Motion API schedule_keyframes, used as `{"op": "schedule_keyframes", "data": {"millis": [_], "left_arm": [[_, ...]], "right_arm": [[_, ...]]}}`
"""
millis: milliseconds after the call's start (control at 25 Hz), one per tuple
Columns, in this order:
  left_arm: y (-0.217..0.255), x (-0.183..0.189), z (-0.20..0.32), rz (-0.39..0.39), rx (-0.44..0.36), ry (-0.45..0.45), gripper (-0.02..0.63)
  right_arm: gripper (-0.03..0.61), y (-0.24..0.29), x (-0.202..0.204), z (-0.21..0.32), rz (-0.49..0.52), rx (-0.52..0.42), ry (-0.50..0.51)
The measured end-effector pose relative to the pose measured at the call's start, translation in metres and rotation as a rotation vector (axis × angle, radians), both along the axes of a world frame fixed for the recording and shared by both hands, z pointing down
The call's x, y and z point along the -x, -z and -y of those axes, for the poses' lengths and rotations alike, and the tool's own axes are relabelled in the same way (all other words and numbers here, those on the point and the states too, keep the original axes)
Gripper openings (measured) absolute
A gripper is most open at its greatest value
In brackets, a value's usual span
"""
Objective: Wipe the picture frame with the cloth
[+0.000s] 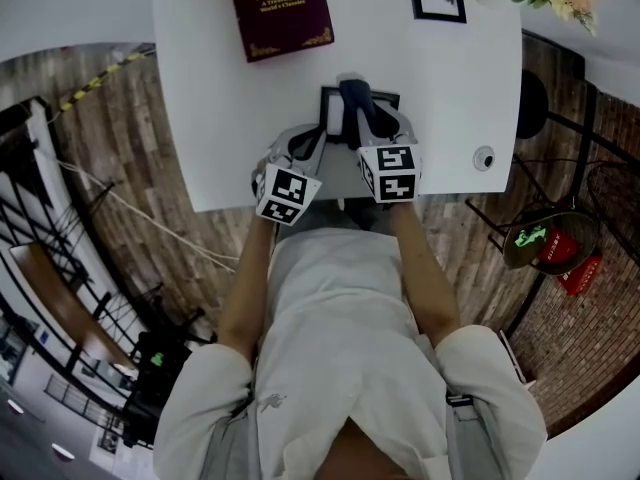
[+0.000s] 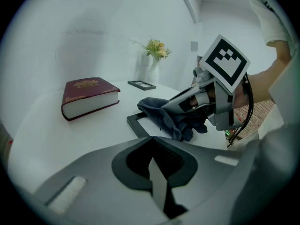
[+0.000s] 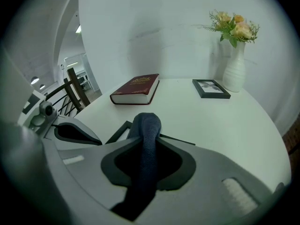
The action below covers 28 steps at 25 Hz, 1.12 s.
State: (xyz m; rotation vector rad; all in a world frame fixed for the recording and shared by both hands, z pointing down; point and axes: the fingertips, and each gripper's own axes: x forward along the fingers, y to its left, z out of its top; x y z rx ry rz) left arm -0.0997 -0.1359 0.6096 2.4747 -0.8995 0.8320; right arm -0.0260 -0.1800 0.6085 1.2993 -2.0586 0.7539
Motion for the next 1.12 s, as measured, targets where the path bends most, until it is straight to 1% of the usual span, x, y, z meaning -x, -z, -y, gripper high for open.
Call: {"op": "schedule_keyframes", "data": {"millis": [160,440,800,1120], "left_arm": [[0.000,0.000,0.000,0.004,-0.001,0.003,0.020],[0.000,0.000,0.000,0.005,-0.001,0.008,0.020],[-0.001,0.000,0.001,0.006,0.001,0.007,0.020],[0.000,0.000,0.001,0.003,0.002,0.009,0.020]], "right_arm": [[0.063,-0.001,-0.013,-0.003,-0.010,0.003,-0.020],[0.063,0.002,-0.024,-0.005,-0.016,0.003,-0.043],[0.063,0.011,-0.045,-0.008,-0.013,-0.003,-0.101],[0.063,0.007,-0.082,-0.016,-0.052,0.009,-0.178]]}}
